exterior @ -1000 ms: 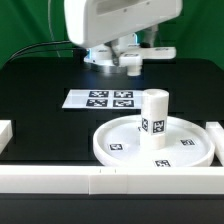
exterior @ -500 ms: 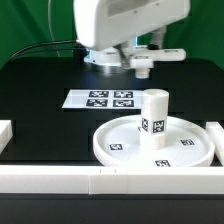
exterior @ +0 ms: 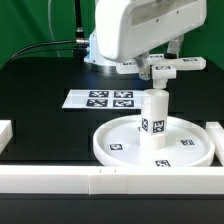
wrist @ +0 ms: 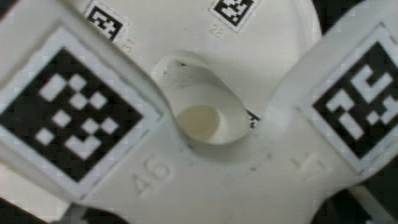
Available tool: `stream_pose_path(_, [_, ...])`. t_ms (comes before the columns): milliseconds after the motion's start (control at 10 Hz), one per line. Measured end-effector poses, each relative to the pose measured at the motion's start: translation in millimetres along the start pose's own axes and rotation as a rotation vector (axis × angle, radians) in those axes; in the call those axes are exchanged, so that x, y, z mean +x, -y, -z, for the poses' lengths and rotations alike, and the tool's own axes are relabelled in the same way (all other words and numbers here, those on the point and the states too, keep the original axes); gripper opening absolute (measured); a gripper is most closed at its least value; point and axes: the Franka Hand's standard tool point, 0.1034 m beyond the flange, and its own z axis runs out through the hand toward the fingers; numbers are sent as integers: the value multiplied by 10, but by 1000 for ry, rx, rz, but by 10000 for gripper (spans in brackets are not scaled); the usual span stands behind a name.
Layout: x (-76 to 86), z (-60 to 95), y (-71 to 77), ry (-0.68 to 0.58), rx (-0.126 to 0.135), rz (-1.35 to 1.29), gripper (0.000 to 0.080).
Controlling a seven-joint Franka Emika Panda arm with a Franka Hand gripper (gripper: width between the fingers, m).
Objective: Assemble round table
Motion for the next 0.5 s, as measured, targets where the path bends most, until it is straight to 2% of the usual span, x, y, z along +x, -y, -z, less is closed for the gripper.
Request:
stream_pose_path(100, [-42,-44,4,-17,-23,-6,452])
stream_pose_path(200, [-97,-81,33,-13,-21,-6,452])
stream_pose_path(500, [-155,-102,-13,-10,-18,-14,452])
